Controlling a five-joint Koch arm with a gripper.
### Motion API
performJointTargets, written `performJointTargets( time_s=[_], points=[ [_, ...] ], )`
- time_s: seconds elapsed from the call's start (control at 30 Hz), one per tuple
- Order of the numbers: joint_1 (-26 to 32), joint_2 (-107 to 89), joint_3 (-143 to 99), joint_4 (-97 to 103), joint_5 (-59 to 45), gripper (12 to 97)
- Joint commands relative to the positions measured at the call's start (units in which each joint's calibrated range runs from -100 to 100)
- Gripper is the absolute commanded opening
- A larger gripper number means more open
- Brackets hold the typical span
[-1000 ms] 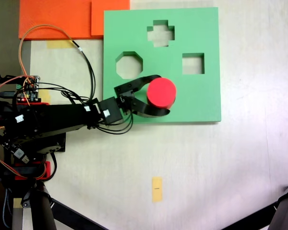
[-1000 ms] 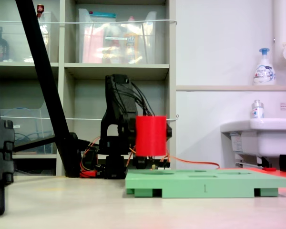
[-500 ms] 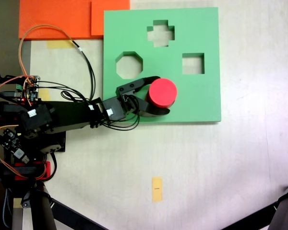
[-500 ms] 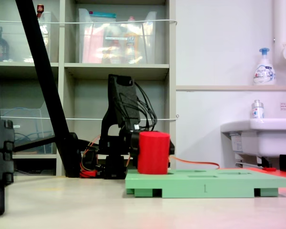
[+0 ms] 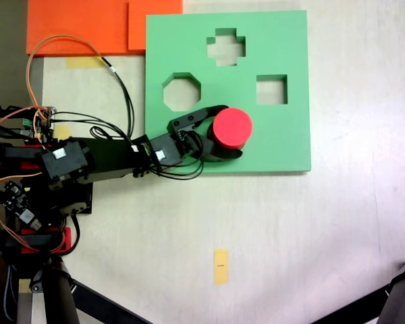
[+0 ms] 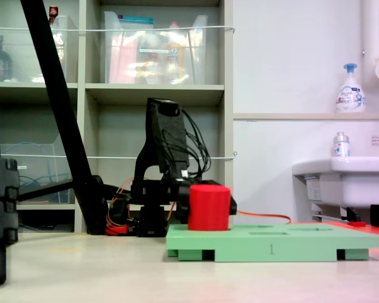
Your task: Put the cylinder block into the corresponding hole
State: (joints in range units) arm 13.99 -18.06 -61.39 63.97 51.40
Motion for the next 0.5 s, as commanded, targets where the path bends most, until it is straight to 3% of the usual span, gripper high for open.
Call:
performJointTargets(
  time_s=[0.0,0.13,0.2,0.27,0.4,0.47],
  points=[
    [0.24,0.46,3.76,4.83,0.24,23.6],
    [0.1,3.25,3.86,4.83,0.24,26.8],
    [-0.1,3.81,2.77,4.54,0.29,36.3],
    [-0.24,3.67,1.27,3.67,0.39,51.9],
    [-0.44,2.83,-1.92,2.61,0.0,61.7],
    [-0.54,1.58,-4.31,2.61,-0.05,72.2]
  ],
)
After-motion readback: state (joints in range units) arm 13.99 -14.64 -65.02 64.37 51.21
